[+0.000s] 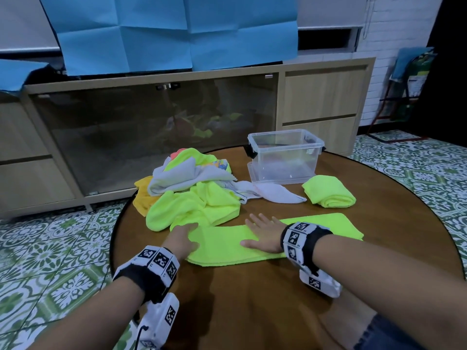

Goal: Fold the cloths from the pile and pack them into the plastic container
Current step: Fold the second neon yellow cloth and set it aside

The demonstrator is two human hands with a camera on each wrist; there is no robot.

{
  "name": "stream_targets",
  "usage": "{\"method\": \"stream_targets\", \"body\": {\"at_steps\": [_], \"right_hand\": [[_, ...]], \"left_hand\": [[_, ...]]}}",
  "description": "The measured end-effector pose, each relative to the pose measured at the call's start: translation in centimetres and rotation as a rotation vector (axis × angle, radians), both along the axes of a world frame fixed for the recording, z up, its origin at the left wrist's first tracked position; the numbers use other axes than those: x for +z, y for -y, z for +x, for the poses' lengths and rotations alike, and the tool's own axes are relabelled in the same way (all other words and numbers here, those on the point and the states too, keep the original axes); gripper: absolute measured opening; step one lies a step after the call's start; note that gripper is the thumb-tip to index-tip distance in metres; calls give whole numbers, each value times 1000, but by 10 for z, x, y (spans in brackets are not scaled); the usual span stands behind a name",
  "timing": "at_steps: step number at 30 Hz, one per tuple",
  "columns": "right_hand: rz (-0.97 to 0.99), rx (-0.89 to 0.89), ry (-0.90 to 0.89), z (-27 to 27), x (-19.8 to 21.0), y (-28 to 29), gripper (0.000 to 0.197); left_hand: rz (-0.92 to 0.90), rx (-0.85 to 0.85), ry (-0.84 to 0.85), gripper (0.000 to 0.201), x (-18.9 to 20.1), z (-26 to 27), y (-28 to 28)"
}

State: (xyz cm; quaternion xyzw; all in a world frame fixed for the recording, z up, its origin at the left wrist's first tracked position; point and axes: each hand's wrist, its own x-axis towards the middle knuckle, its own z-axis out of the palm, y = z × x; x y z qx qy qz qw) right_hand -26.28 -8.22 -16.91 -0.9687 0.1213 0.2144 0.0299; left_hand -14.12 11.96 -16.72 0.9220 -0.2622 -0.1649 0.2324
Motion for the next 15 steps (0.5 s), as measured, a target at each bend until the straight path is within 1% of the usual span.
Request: {"method": "stream_targets", "body": {"at_steps": [2, 4, 9, 11, 15], "right_hand": [[-20, -38, -29, -12, -3, 14, 80], [-30, -47, -54, -20, -8, 20, 81], [-11, -31, -63, -19, -4, 19, 81], [-3, -33, -51, -22, 2, 26, 78], [-50, -135, -15, -40, 8, 55, 74]], "left_hand": [[12, 1, 34, 61, 2, -4, 2], [-18, -2, 30, 61, 6, -9, 8], [-217, 12, -26, 55, 19, -26, 34], [-228, -2, -35, 55, 22, -33, 46], [-207, -38, -43, 56, 27, -45, 63]]}}
